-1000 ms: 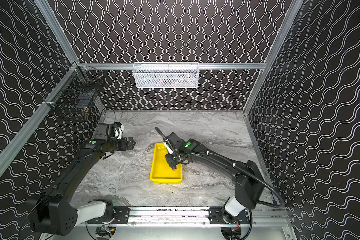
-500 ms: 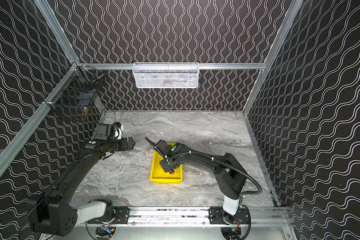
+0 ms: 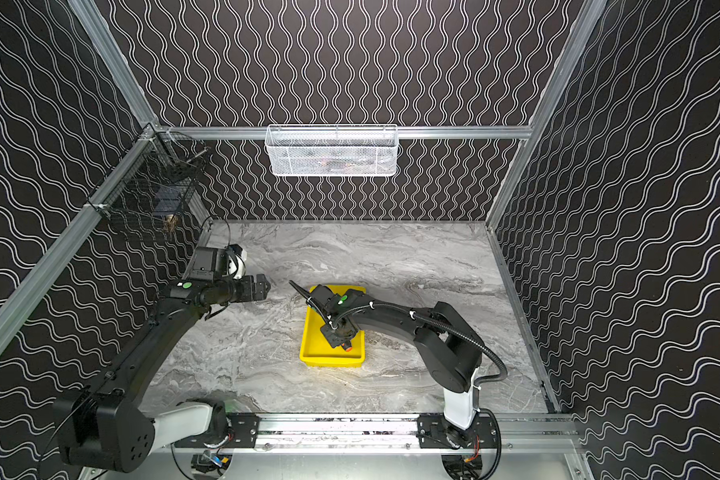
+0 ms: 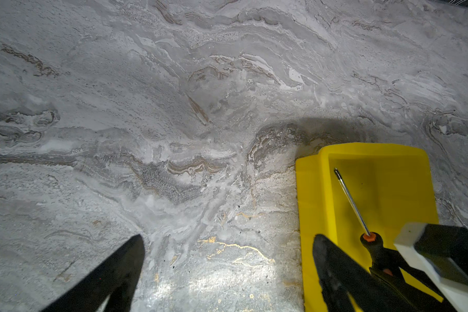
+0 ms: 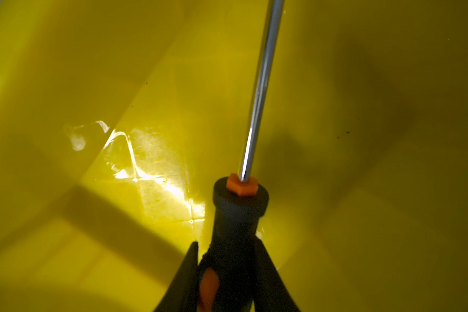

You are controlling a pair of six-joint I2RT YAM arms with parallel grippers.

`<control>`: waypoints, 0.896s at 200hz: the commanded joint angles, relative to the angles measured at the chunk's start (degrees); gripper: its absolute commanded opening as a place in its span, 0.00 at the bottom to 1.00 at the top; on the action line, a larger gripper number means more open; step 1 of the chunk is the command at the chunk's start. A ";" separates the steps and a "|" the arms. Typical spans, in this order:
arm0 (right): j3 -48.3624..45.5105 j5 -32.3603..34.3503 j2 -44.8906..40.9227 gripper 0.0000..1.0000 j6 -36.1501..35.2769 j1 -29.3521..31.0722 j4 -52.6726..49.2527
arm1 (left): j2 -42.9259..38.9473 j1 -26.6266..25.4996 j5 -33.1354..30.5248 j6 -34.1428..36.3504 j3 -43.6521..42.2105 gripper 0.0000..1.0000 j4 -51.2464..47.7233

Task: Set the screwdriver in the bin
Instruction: 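Lower the screwdriver into the yellow bin and open the right gripper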

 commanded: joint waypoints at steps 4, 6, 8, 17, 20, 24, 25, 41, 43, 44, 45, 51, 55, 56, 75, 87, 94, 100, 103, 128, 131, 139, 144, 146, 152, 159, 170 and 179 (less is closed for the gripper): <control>-0.05 0.84 0.83 0.13 -0.77 -0.11 1.33 | -0.28 0.09 -0.78 1.02 -0.29 0.99 0.65; -0.05 0.81 0.90 0.13 -0.83 -0.11 1.37 | -0.31 0.08 -0.86 1.00 -0.33 0.99 0.67; 0.00 0.80 0.92 0.13 -0.85 -0.11 1.35 | -0.32 0.08 -0.90 1.00 -0.29 0.99 0.61; -0.04 0.82 0.93 0.13 -0.94 -0.16 1.53 | -0.19 0.09 -0.90 1.08 -0.21 0.99 0.35; -0.05 0.87 1.00 0.14 -1.02 -0.20 1.62 | -0.19 0.13 -0.85 1.16 -0.05 0.99 0.25; -0.13 0.93 1.02 0.14 -1.10 -0.19 1.77 | -0.05 0.11 -0.73 1.17 0.03 0.99 0.20; -0.13 0.95 1.02 0.14 -1.11 -0.24 1.80 | -0.06 0.14 -0.71 1.22 0.07 0.98 0.18; -0.18 0.82 1.19 0.14 -1.12 -0.54 2.00 | -0.23 0.09 -0.60 1.06 -0.19 0.99 0.57; -0.14 0.81 1.19 0.14 -1.12 -0.59 2.00 | -0.27 0.15 -0.64 1.01 -0.26 0.99 0.61; -0.10 0.80 1.19 0.14 -1.08 -0.62 2.00 | -0.30 0.12 -0.66 1.09 -0.25 0.99 0.60; -0.07 0.76 1.19 0.14 -1.10 -0.63 1.99 | -0.31 0.10 -0.67 1.05 -0.29 0.99 0.60; -0.06 0.65 1.19 0.14 -1.03 -0.72 1.99 | -0.32 0.10 -0.85 1.00 -0.36 0.99 0.59; 0.04 0.67 1.19 0.15 -1.02 -0.73 1.99 | -0.36 0.08 -0.98 1.00 -0.34 0.99 0.58; 0.04 0.65 1.19 0.15 -1.03 -0.73 2.04 | -0.34 0.13 -1.01 1.04 -0.34 0.99 0.59; -0.55 0.80 1.19 0.16 -0.86 -0.86 2.77 | -0.06 0.08 -0.86 1.17 0.05 0.99 0.33; -0.66 0.44 1.19 0.17 -0.68 -1.05 2.92 | -0.31 0.09 -0.79 1.10 -0.24 0.99 0.68; -0.57 0.18 1.19 0.17 -0.59 -1.11 2.81 | -0.37 0.11 -0.90 1.00 -0.41 0.99 0.68; -0.57 0.02 2.38 0.17 -0.59 -1.17 2.79 | -0.32 0.09 -1.03 1.06 -0.36 0.99 0.62; -0.64 0.01 2.73 0.18 -0.59 -1.17 2.86 | -0.24 0.11 -1.04 1.08 -0.27 0.99 0.55; -0.95 -0.27 3.03 0.18 -0.59 -1.31 3.49 | -0.04 0.08 -0.77 1.25 -0.19 0.99 0.71; -0.93 -0.40 3.10 0.18 -0.53 -1.34 3.42 | -0.11 0.08 -0.77 1.18 -0.23 0.99 0.79; -0.76 -0.60 3.38 0.19 -0.46 -1.34 3.34 | -0.10 0.14 -0.60 1.09 -0.33 0.99 0.68; -0.66 -0.69 3.41 0.19 -0.41 -1.34 3.31 | -0.01 0.09 -0.64 1.10 -0.35 0.99 0.60; -0.75 -0.69 3.40 0.19 -0.35 -1.34 3.31 | 0.02 0.08 -0.67 1.09 -0.27 0.99 0.53; -0.87 -0.65 3.31 0.19 -0.29 -1.34 3.60 | 0.17 0.08 -0.68 1.24 -0.10 0.99 0.43; -1.24 -0.53 3.07 0.20 -0.24 -1.34 4.04 | 0.20 0.09 -0.72 1.38 0.05 0.99 0.33; -1.38 -0.45 2.89 0.20 -0.11 -1.42 4.37 | 0.15 0.08 -0.69 1.26 0.02 0.99 0.64; -1.22 -0.43 2.89 0.21 -0.07 -1.43 4.20 | 0.04 0.08 -0.59 1.12 -0.25 0.99 0.72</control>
